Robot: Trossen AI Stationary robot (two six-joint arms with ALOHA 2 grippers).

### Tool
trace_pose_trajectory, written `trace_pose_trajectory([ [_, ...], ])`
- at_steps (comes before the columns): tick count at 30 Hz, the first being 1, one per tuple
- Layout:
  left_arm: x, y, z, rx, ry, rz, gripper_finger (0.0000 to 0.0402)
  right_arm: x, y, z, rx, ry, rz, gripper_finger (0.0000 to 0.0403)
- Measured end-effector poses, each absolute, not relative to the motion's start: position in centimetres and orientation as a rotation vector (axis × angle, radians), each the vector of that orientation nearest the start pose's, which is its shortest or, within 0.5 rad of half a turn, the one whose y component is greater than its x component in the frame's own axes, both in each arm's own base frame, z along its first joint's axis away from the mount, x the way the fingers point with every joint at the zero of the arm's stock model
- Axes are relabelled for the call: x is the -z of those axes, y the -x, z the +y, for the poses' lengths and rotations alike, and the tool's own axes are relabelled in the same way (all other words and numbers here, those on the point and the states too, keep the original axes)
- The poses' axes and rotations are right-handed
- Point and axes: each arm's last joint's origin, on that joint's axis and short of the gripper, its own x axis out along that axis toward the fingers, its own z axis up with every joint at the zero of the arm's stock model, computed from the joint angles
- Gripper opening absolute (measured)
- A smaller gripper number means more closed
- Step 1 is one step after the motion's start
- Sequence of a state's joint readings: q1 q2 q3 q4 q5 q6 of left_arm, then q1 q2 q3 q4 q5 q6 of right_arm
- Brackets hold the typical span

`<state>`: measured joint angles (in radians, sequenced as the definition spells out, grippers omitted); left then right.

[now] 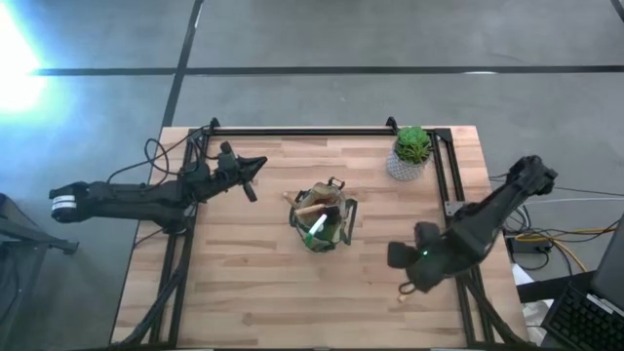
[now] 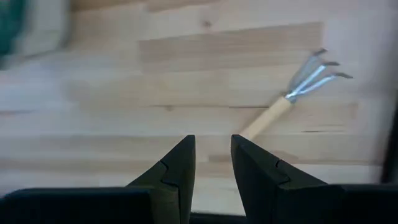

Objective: Pick & Place Garden tools in Gardening bag
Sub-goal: Put the brown hand rake into the light brown gardening bag

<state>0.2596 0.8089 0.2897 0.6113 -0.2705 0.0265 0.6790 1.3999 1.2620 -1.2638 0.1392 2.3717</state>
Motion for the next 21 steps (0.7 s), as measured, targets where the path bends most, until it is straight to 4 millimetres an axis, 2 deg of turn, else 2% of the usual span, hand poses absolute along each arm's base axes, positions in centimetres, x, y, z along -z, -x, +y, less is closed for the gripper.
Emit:
trace_pose_trajectory([
  [8,-23.2,-16.8,5.1,-0.476,0.022,-0.082,0.0016,-25.3,-21.1,17.3,1.256,-1.337,1.181,0.0095],
  [14,-23.2,-16.9,5.0,-0.424,0.058,-0.086,0.0016,-23.9,-20.7,18.8,1.29,-1.278,1.253,0.0095],
  [21,-23.1,-16.9,4.9,-0.401,0.074,-0.08,0.0016,-21.8,-20.6,19.2,1.287,-1.27,1.255,0.0095],
])
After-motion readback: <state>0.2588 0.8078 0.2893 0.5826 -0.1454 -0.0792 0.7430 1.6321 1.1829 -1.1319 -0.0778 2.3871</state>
